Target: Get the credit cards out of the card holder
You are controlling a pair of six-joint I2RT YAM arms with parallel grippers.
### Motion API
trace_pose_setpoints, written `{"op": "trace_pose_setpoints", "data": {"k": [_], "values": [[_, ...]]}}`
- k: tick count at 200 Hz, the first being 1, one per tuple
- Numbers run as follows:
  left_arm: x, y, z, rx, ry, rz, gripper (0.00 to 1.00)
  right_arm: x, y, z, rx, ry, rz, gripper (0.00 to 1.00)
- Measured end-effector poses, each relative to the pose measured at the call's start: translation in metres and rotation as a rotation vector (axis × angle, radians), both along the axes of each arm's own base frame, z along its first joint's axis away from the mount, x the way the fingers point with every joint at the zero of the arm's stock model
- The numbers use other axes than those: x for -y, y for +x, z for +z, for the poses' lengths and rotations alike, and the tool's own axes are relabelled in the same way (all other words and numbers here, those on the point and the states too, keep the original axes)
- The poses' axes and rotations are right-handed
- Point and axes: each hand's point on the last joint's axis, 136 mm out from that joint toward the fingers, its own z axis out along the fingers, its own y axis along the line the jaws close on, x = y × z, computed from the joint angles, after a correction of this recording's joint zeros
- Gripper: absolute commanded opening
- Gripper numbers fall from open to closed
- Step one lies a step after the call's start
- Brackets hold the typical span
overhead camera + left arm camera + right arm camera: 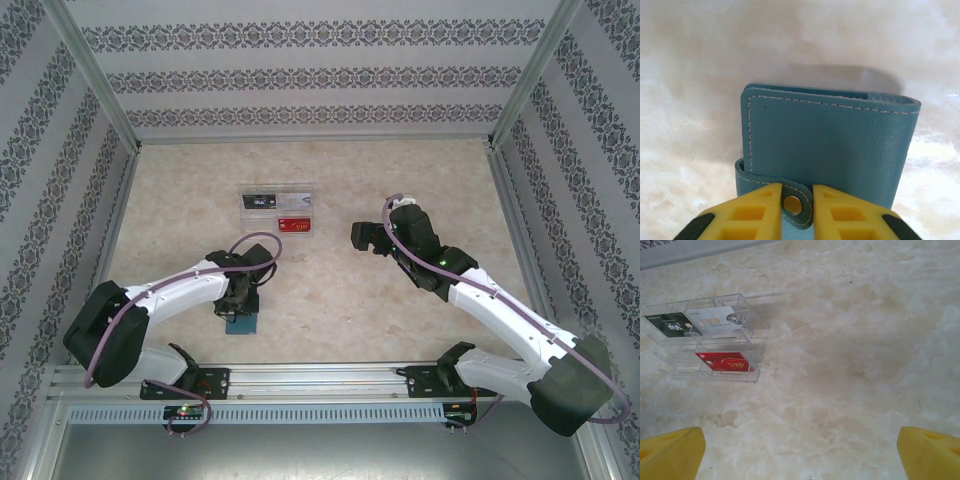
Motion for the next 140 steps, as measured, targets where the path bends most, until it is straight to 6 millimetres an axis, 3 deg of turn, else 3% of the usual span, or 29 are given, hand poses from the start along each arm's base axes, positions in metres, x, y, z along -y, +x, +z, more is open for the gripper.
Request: {"op": "trace_pose_setpoints", "data": {"k": [10,51,75,140], "values": [[-0.001,0.001,0.001,0.006,0.006,-0.001,0.0,0.0,0.0,0.0,0.0,0.0,0.0,0.98],[0.005,0.005,0.004,0.021,-0.013,0.0,0.0,0.002,0.001,-0.003,-0.023,-0.022,-0.009,0.98],[0.027,0.021,0.013,0.051,-0.093,0.02,0.0,0.004,-0.001,-0.006,-0.035,-0.034,-0.013,0.98],[0.093,0.082,0.064,0.213,-0.333,0.072,0.0,-0.001,-0.002,-0.009,-0.058,-0.009,-0.005,0.98]]}}
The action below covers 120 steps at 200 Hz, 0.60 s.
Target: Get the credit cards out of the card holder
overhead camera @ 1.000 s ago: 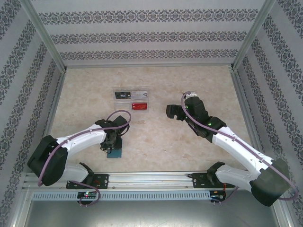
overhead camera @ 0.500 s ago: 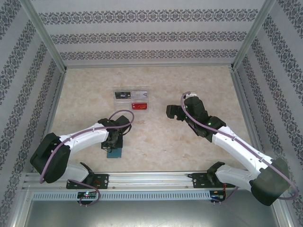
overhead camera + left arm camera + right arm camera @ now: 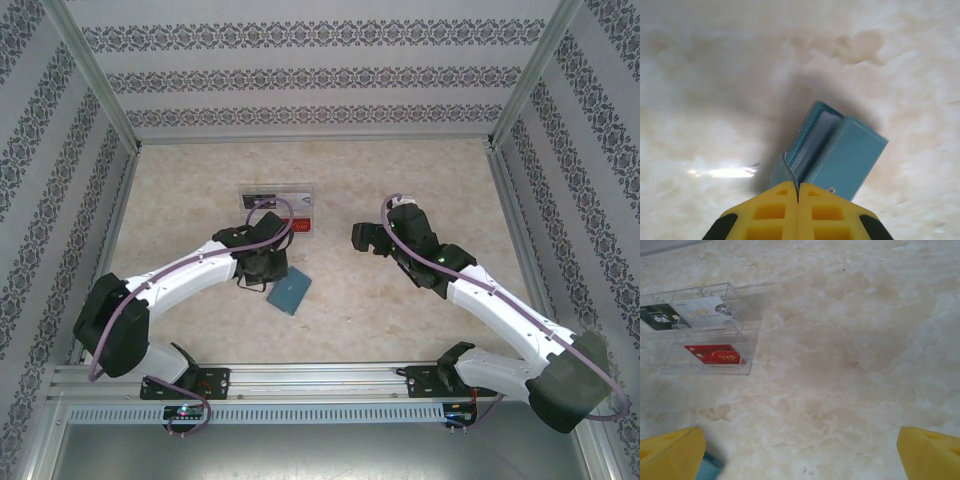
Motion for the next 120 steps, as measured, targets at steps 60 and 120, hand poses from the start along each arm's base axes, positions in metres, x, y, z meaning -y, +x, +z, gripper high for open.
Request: {"op": "trace_pose_setpoints", "data": {"k": [60,120], "values": [[0.012,0.013,-0.015,-0.014,-0.02,0.036,0.0,-0.058,-0.01,-0.061,-0.255,0.124,0.143,0.94],[0.012,0.016,0.012,0.051,-0.076,0.076,0.0,-0.114,-0.02,-0.074,-0.386,0.211,0.27,0.79]]}}
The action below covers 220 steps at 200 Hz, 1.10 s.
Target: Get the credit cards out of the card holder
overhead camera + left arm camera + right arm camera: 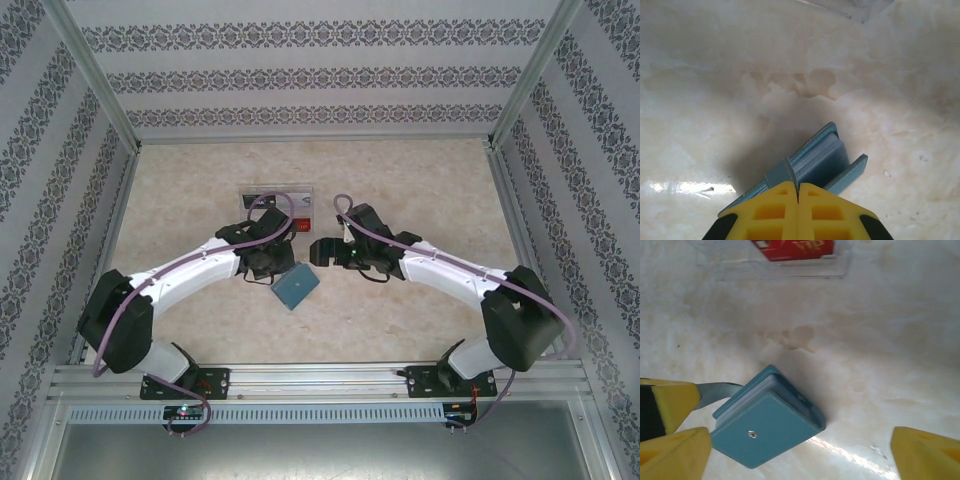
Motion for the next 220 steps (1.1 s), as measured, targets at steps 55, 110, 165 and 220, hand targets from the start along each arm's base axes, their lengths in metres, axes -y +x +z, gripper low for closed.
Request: {"op": "trace_pose_setpoints", "data": {"k": [55,110,165,220], "values": [[-0.014,-0.006,0.025,0.072,-0.039,0.067,0.0,-0.028,-0.01,-0.017,-0.16,0.082,0.073,0.75],[-0.024,-0.017,0.016,0.054,-0.036,0.103,0.0,-0.042,-0.017,-0.037,-0.278,0.114,0.106,0.49],[-0.027,-0.021,0.014,0.043,-0.031,0.109,0.0,-0.05,-0.023,-0.047,-0.312,0.105,0.125,0.66],[-0.028,-0.022,0.016,0.047,-0.035,0.109,0.0,-0.064,-0.028,-0.037,-0.287,0.102,0.157,0.7]]}}
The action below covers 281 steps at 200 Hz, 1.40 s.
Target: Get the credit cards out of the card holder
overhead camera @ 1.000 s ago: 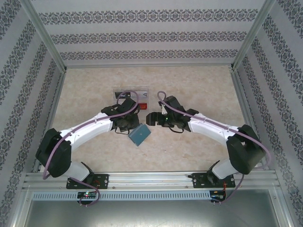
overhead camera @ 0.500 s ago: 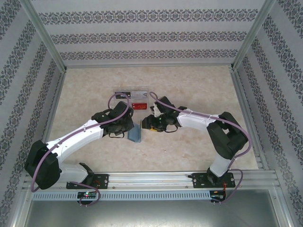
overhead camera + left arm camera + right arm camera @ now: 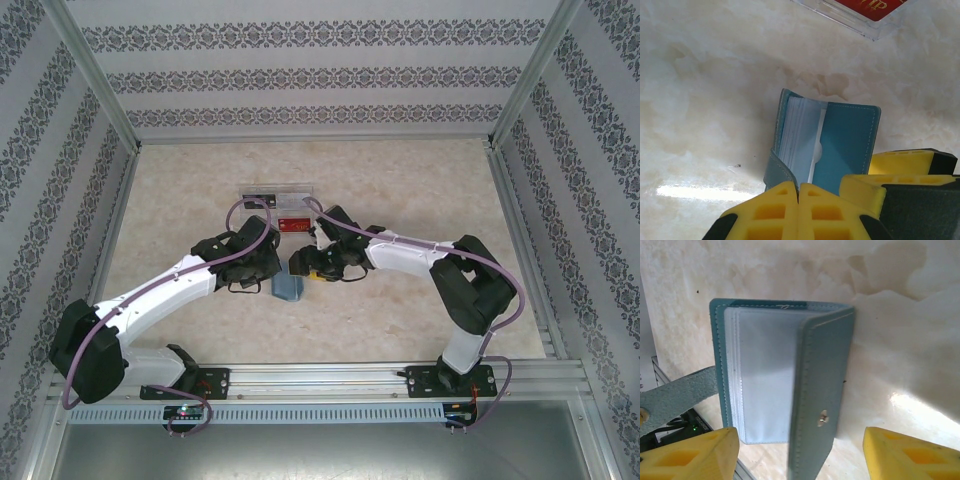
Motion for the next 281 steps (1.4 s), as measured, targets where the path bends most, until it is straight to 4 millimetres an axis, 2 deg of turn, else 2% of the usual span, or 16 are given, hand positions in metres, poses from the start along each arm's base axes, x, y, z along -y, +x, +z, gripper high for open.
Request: {"op": "trace_pose_setpoints", "data": {"k": [20,36,57,82,99,147,185,195,204,228,249,269,281], "values": [[0.0,0.0,0.0,0.0,0.0,-0.001,0.0,-0.004,0.0,0.003,0.02,-0.003,0.009,0.73],[0.002,-0.001,0.0,-0.001,0.0,-0.007,0.0,-0.006,0.001,0.005,0.035,-0.01,0.011,0.7],[0.003,-0.002,0.0,0.0,0.0,-0.011,0.0,-0.006,0.004,0.008,0.056,-0.027,0.009,0.52],[0.002,-0.003,0.0,-0.002,0.002,-0.012,0.0,-0.001,0.007,0.003,0.067,-0.066,-0.008,0.18],[0.001,-0.003,0.0,-0.003,0.008,-0.014,0.0,0.006,0.008,-0.004,0.072,-0.095,-0.018,0.0],[-0.01,-0.006,-0.001,0.004,0.079,-0.035,0.01,0.033,0.011,-0.025,0.05,-0.145,-0.065,0.0],[-0.025,-0.006,-0.008,-0.009,0.161,-0.061,0.38,0.043,0.014,-0.031,0.041,-0.146,-0.096,0.0],[-0.031,-0.007,-0.012,-0.025,0.178,-0.052,0.55,0.042,0.015,-0.029,0.046,-0.14,-0.098,0.0],[-0.035,-0.008,-0.014,-0.041,0.196,-0.059,0.62,0.041,0.016,-0.028,0.05,-0.134,-0.101,0.0],[-0.039,-0.013,-0.014,-0.055,0.217,-0.071,0.61,0.039,0.019,-0.026,0.055,-0.121,-0.114,0.0],[-0.036,-0.014,-0.004,-0.031,0.179,-0.083,0.56,0.038,0.021,-0.024,0.06,-0.113,-0.117,0.0],[-0.02,-0.01,0.006,0.015,0.085,-0.107,0.52,0.037,0.021,-0.024,0.062,-0.11,-0.118,0.0],[-0.007,-0.005,0.005,0.034,0.024,-0.125,0.51,0.037,0.021,-0.023,0.062,-0.109,-0.121,0.0]]}}
